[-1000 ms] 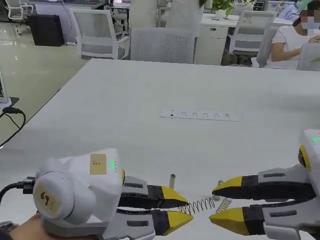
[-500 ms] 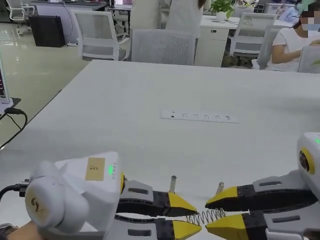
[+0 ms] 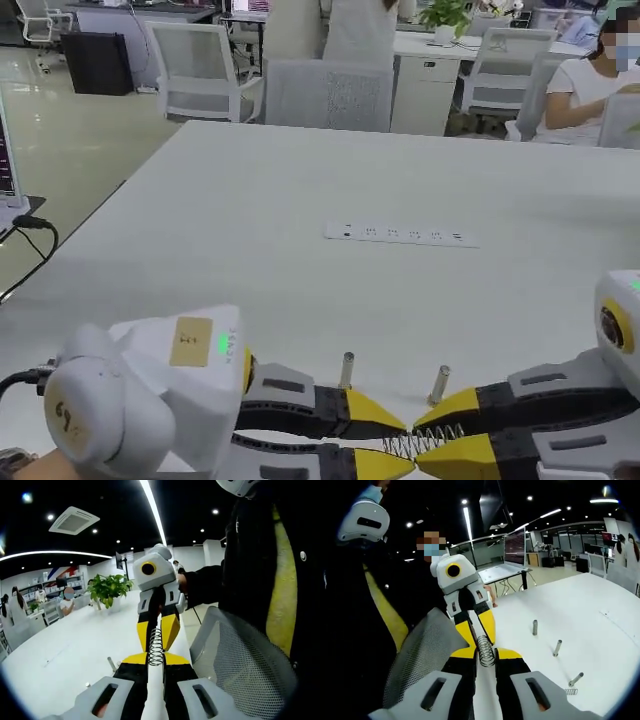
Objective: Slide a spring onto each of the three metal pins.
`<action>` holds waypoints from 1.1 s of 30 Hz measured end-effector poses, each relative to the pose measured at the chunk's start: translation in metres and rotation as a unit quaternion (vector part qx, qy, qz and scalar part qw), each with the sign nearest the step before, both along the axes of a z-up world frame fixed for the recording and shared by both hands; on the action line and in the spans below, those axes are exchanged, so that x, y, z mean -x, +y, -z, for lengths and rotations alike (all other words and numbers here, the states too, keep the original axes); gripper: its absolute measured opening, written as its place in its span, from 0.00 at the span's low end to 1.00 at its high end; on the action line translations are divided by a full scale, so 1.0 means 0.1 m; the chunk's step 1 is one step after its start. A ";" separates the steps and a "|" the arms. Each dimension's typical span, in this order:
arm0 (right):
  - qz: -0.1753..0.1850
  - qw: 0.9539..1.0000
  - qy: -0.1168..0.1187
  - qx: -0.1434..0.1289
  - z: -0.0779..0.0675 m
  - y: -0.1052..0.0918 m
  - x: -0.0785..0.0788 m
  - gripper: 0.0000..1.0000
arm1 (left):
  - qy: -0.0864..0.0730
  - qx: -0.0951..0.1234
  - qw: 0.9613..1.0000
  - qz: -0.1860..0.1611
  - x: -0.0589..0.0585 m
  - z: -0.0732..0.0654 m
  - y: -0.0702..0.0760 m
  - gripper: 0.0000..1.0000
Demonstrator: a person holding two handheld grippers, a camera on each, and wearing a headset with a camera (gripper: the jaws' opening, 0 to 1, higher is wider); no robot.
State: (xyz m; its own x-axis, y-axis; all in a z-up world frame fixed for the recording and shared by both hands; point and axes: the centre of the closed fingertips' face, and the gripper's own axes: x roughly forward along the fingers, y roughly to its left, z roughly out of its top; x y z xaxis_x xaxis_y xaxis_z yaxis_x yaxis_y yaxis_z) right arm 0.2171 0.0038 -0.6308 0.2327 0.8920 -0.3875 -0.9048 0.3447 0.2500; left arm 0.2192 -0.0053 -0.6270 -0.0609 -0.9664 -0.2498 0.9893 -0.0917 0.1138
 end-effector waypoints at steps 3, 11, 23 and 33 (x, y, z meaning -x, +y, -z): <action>-0.001 1.000 0.001 0.001 0.00 0.00 0.00 0.11 | 0.000 0.001 1.000 -0.002 -0.01 0.00 0.00 0.03; -0.010 1.000 0.007 0.023 -0.01 0.01 0.01 0.09 | -0.005 0.003 1.000 -0.006 -0.01 0.02 0.00 0.03; -0.033 0.995 0.007 0.090 -0.07 0.04 -0.07 0.09 | -0.012 0.013 1.000 -0.022 -0.08 0.00 -0.02 0.03; -0.068 0.982 0.005 0.174 -0.08 0.03 -0.11 0.08 | -0.012 0.023 0.999 -0.032 -0.14 0.00 -0.06 0.03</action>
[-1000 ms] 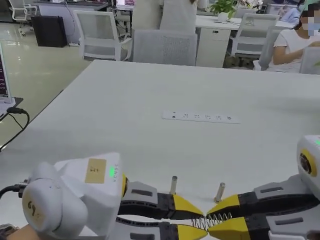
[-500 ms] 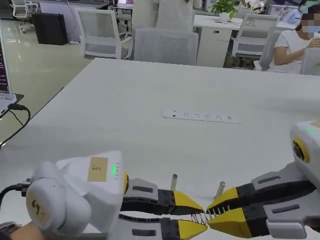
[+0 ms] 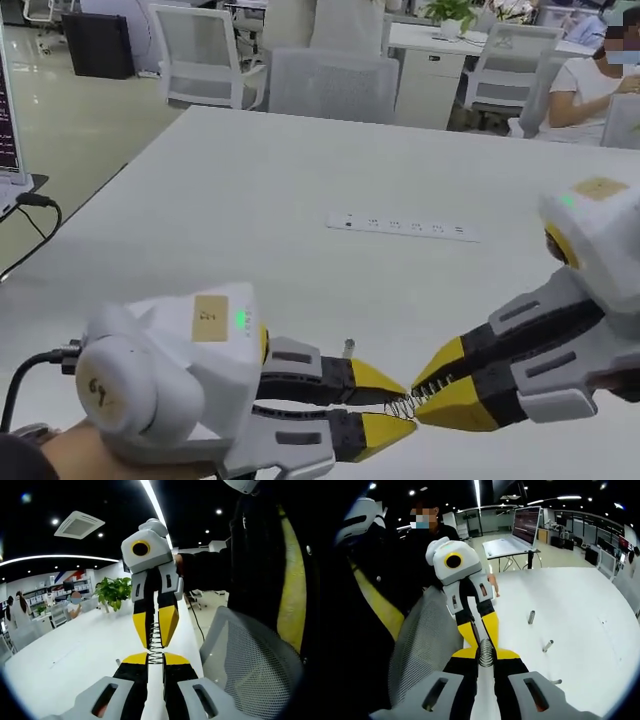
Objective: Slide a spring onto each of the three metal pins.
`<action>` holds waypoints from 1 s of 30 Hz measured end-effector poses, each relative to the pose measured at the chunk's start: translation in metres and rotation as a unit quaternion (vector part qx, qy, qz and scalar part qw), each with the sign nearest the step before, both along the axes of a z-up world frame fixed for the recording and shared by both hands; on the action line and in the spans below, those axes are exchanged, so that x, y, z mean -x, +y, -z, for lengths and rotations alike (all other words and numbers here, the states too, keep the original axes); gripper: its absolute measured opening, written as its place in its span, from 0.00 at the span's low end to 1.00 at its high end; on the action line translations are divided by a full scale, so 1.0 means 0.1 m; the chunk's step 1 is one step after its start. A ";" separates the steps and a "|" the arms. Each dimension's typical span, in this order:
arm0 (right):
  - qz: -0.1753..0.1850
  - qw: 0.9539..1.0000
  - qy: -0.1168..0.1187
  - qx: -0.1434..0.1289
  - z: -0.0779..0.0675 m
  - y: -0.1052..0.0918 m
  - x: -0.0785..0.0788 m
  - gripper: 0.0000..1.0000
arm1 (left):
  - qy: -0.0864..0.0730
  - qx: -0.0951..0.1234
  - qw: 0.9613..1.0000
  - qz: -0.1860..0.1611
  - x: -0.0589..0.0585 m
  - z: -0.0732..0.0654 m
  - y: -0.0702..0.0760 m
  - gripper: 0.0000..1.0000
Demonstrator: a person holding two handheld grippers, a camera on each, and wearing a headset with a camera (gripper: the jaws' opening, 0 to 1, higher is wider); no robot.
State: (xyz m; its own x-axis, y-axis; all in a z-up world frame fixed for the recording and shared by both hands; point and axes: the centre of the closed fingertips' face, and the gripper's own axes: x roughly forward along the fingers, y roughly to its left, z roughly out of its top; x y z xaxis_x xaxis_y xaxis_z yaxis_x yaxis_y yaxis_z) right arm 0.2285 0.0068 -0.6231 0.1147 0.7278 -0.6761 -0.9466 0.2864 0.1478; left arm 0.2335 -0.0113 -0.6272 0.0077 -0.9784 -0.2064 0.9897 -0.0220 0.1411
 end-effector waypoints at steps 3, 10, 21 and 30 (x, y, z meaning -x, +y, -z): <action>-0.009 1.000 -0.003 0.025 0.00 0.00 -0.02 0.08 | 0.002 0.002 1.000 -0.003 -0.03 0.00 -0.01 0.03; -0.032 0.996 -0.014 0.082 0.01 0.00 -0.06 0.08 | 0.005 0.009 1.000 -0.010 -0.09 0.02 -0.02 0.03; -0.049 0.988 -0.010 0.144 0.03 -0.02 -0.18 0.08 | 0.001 0.010 1.000 -0.023 -0.18 0.01 -0.04 0.03; -0.060 0.984 -0.012 0.170 0.03 -0.04 -0.23 0.08 | 0.007 0.013 0.999 -0.032 -0.21 0.00 -0.03 0.11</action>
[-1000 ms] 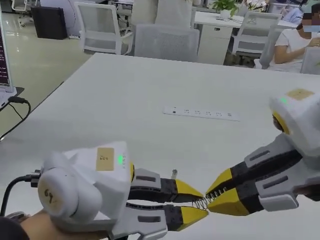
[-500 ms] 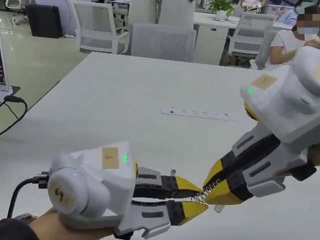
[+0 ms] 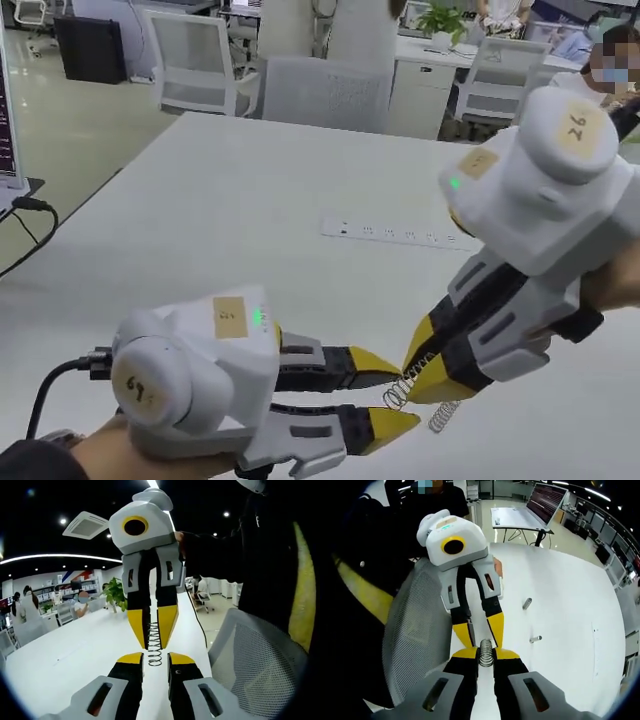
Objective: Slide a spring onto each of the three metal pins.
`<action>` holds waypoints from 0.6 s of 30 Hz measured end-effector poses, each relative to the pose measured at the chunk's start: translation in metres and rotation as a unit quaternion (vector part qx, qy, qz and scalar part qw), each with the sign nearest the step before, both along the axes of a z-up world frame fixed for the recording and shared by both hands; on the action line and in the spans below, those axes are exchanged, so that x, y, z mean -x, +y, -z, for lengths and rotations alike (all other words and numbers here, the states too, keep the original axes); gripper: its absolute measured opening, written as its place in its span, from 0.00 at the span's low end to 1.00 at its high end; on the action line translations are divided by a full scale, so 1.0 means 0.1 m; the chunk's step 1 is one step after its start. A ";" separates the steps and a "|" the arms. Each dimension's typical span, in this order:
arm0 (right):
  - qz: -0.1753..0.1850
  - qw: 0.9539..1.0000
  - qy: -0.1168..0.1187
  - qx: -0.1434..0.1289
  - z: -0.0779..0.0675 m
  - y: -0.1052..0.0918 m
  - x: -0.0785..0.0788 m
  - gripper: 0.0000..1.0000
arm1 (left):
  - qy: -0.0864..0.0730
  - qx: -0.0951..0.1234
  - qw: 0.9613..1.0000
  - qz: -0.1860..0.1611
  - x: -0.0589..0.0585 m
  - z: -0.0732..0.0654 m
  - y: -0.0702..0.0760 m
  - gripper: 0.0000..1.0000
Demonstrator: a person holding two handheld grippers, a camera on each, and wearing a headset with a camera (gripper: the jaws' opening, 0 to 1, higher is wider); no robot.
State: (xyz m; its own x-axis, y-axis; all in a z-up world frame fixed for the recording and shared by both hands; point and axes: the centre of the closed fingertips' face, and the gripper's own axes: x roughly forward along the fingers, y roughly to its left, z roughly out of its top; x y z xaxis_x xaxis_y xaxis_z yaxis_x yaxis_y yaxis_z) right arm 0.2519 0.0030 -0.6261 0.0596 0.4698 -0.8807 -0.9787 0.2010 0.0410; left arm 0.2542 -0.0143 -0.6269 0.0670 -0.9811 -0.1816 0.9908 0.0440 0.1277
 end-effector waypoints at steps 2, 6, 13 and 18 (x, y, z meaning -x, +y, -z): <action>-0.001 1.000 -0.002 0.003 0.00 0.00 0.00 0.08 | 0.004 0.000 1.000 -0.002 0.00 0.00 0.01 0.11; 0.001 1.000 -0.003 0.008 0.01 0.00 0.00 0.08 | 0.015 0.000 1.000 -0.006 0.01 0.02 0.04 0.17; 0.008 1.000 -0.006 0.006 0.01 0.00 -0.06 0.08 | 0.039 -0.006 0.999 -0.014 -0.02 0.12 0.13 0.33; 0.009 1.000 -0.009 0.009 0.04 0.00 -0.11 0.08 | 0.051 -0.013 0.998 -0.022 -0.05 0.20 0.22 0.43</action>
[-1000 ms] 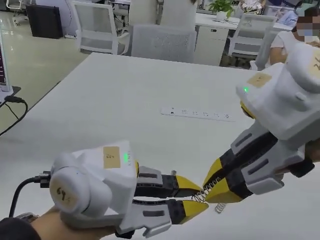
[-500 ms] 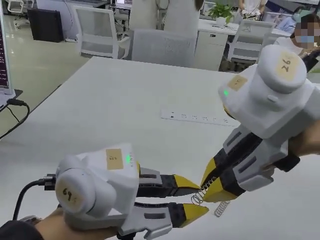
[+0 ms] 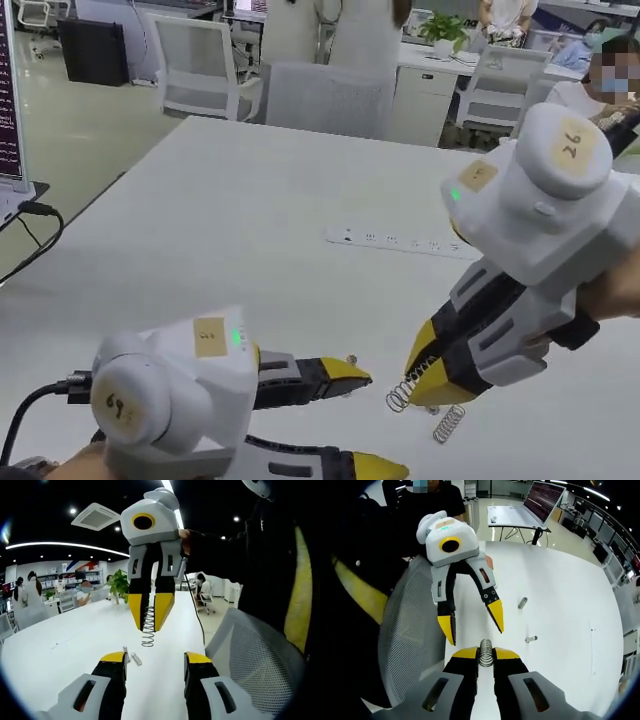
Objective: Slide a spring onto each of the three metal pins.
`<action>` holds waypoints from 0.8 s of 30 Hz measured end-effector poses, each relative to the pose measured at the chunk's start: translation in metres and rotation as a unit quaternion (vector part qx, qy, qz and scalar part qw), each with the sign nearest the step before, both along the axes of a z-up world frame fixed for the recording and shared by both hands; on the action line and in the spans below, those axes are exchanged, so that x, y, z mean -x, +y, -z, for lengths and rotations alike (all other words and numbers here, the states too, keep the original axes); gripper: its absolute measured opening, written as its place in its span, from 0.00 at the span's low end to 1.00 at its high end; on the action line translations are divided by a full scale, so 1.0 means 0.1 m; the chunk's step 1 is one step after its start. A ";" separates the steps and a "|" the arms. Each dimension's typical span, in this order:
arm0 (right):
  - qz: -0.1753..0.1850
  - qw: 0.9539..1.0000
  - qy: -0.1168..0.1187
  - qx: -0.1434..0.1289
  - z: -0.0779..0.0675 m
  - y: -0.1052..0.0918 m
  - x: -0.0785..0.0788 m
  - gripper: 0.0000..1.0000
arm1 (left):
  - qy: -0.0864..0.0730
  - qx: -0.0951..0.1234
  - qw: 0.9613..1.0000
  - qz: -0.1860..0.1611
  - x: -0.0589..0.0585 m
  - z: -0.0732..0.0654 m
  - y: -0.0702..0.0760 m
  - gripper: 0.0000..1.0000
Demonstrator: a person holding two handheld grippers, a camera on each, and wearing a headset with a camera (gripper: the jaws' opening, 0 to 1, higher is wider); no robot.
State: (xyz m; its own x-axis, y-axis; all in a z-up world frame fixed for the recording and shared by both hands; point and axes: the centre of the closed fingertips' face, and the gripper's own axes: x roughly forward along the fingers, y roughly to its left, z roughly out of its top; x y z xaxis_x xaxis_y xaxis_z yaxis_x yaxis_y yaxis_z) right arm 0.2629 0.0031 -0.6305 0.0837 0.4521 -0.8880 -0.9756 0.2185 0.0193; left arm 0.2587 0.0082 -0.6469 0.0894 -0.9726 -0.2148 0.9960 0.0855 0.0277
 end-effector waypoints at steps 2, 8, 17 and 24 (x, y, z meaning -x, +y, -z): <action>0.000 1.000 0.000 -0.001 0.01 0.00 -0.01 0.08 | 0.007 0.001 1.000 -0.002 0.02 0.01 0.03 0.49; 0.004 1.000 -0.004 0.000 0.03 0.00 -0.06 0.08 | 0.010 -0.007 1.000 -0.010 0.06 0.06 0.12 0.60; 0.006 1.000 -0.010 0.003 0.06 -0.01 -0.14 0.08 | 0.008 -0.005 0.999 -0.049 0.00 0.04 0.33 0.68; 0.004 1.000 -0.010 0.001 0.07 0.00 -0.19 0.08 | 0.010 -0.002 0.996 -0.085 -0.07 0.03 0.51 0.72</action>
